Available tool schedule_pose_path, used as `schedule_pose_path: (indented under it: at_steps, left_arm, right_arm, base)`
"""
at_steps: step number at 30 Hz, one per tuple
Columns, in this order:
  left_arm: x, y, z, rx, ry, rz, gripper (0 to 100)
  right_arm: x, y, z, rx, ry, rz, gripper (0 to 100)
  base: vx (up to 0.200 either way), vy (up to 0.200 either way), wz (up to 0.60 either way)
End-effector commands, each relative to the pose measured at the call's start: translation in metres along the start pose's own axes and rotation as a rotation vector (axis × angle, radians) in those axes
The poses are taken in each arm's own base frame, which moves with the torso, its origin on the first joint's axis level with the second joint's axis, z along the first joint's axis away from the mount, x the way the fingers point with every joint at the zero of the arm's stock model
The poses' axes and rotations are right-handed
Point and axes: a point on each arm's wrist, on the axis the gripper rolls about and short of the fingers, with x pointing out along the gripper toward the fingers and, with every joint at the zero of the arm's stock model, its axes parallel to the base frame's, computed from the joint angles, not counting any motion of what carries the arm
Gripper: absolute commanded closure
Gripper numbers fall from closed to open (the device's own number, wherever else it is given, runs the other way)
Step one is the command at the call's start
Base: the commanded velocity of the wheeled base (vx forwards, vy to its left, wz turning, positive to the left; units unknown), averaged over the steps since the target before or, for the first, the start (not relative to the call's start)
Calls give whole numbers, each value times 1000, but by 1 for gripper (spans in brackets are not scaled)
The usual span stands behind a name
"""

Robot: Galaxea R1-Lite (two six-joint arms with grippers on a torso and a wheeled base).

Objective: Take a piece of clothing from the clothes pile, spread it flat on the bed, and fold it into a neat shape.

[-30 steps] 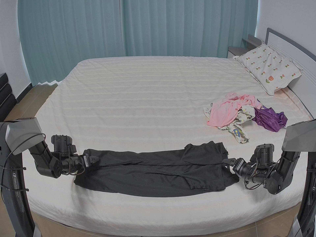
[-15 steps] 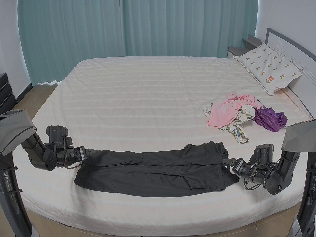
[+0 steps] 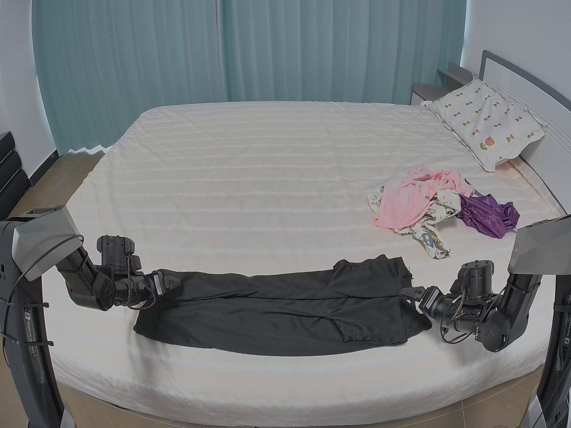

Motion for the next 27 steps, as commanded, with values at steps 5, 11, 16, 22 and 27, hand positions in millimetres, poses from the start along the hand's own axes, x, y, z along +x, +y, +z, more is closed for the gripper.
schedule_pose_path:
  at_steps: [5, 11, 16, 22, 27]
  left_arm:
    - [7, 7, -10, 12, 34, 16, 0]
    - [5, 8, -9, 13, 38, -31, 0]
    - [6, 7, -6, 11, 44, -80, 0]
    - [7, 5, -6, 17, 47, -94, 0]
    - [7, 5, -6, 19, 46, -96, 100]
  right_arm:
    - [0, 1, -1, -3, 3, 4, 0]
    - [1, 1, -2, -3, 6, 2, 0]
    - [1, 0, -2, -2, 6, 1, 0]
    - [1, 1, -2, -3, 7, 1, 0]
    - [1, 1, -4, -6, 12, 1, 0]
  base:
    - [0, 0, 0]
    - [0, 0, 0]
    - [0, 0, 0]
    - [0, 0, 0]
    - [0, 0, 0]
